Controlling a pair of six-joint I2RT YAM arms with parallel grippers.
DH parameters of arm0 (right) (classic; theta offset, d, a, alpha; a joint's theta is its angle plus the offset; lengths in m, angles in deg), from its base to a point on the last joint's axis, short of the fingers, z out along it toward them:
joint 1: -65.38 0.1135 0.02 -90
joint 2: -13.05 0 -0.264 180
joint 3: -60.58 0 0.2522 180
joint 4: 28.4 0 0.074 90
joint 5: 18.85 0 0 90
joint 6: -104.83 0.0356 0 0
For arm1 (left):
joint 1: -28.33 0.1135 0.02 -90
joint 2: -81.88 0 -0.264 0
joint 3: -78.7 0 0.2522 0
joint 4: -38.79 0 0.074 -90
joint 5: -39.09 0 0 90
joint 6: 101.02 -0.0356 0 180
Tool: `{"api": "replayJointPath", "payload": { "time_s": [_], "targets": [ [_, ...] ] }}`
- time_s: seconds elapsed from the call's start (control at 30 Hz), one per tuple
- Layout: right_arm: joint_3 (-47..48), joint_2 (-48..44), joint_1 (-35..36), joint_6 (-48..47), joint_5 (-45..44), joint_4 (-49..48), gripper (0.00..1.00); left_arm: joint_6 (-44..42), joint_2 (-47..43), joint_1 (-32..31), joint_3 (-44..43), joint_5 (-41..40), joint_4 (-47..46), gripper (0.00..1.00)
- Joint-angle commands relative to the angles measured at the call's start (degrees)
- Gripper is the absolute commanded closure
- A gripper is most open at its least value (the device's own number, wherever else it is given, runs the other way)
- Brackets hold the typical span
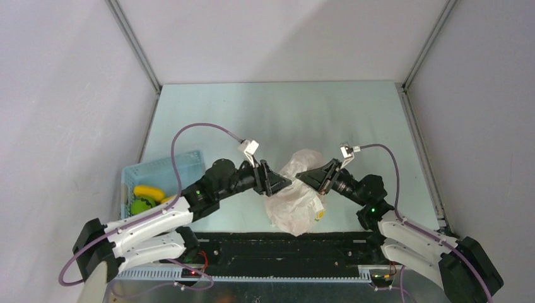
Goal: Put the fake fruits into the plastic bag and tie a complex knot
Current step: Tie the plastic bag at the center of the board.
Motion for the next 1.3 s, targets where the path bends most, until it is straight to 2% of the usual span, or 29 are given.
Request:
{"api": "replayJointPath", "payload": {
  "time_s": [0.0,0.1,0.2,0.27,0.8,0.93,1.17,1.27],
  "targets": [
    [-0.29,-0.61,-0.28,0.72,1.28,-4.20,1.00,8.25,-1.48,1.34,-1.32,5.18,-2.64,0.29],
    [-0.26,-0.42,-0.24,0.88,1.66,-5.04,1.00,9.73,-0.64,2.05,-3.06,5.87,-0.87,0.29],
    [-0.42,-0.47,-0.22,1.18,1.61,-5.56,1.00,10.28,-0.14,2.25,-4.13,5.95,0.83,0.36],
    [-0.53,-0.49,-0.26,1.40,1.61,-5.84,1.00,10.36,-0.05,2.23,-4.56,6.40,0.97,0.37],
    [-2.11,6.11,-1.30,6.68,7.39,-19.81,1.00,16.25,5.96,3.99,-5.36,7.75,-3.56,0.36],
    [-2.16,6.07,-1.40,6.55,7.12,-19.40,1.00,17.24,6.41,4.06,-4.57,8.90,-6.57,0.44],
    [-2.26,5.00,-1.76,6.11,6.70,-17.81,1.00,18.89,6.42,4.46,-2.50,11.37,-11.77,0.50],
    [-2.25,4.73,-1.82,6.03,6.65,-17.34,1.00,18.98,5.98,4.68,-2.18,11.07,-11.51,0.56]
  ]
}}
